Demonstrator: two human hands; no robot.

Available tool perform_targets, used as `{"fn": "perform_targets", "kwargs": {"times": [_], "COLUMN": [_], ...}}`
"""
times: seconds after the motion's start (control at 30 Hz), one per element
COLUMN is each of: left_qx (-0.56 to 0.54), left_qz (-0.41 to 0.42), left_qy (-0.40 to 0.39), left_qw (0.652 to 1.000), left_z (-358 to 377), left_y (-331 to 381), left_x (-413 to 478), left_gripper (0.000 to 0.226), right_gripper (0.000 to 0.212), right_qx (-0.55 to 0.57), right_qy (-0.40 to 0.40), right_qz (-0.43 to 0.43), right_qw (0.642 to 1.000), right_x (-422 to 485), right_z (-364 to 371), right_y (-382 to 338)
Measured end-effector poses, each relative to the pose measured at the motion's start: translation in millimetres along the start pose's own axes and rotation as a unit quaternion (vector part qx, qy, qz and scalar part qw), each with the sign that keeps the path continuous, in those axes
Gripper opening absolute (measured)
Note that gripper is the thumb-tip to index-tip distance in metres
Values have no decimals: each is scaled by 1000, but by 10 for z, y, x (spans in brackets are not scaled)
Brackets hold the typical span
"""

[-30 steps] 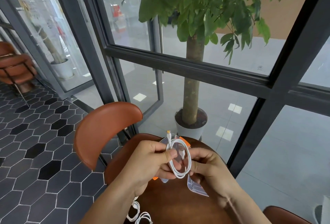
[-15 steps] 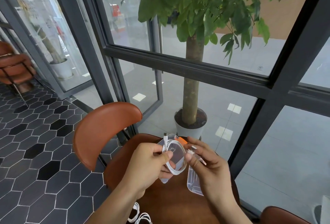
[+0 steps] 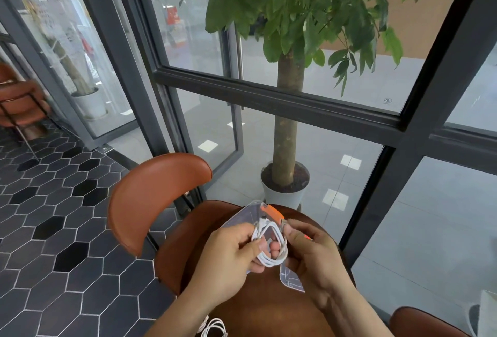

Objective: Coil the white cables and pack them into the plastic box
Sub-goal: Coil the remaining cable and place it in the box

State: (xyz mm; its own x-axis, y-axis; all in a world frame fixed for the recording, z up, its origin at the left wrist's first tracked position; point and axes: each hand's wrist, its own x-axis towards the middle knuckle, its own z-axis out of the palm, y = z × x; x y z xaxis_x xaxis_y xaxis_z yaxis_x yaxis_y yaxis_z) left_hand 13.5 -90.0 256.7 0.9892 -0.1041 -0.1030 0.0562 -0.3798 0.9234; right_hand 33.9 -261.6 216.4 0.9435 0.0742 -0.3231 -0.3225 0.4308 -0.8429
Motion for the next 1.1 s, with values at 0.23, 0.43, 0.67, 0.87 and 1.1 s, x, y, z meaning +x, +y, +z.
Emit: {"fn": "perform_targets", "kwargs": {"times": [0.23,0.43,0.67,0.87,1.1], "left_qx": [-30,-9,-133,18,95], "left_qz": [-57,-71,-124,-85,-65], "left_qy": [-48,-37,-41,24,50], "left_qw": [997,997,982,996,992], "left_z": [-13,-37,-59,32,50], "left_y": [-9,-30,48,-20,-81], "left_x": [19,35,42,8,-23], "left_gripper": [21,17,18,18,16], "right_gripper": [36,20,31,14,17], "right_qx": [-88,-181,40,219,-13], "right_qy": [-76,-141,-214,-174,-104], "right_qz": [7,-27,31,80,-25], "right_qw": [993,973,975,957,994], "right_x": [-36,-46,-57,-167,-58], "right_z": [-38,-82,-62,180,93], "right_y": [76,20,40,216,168]}}
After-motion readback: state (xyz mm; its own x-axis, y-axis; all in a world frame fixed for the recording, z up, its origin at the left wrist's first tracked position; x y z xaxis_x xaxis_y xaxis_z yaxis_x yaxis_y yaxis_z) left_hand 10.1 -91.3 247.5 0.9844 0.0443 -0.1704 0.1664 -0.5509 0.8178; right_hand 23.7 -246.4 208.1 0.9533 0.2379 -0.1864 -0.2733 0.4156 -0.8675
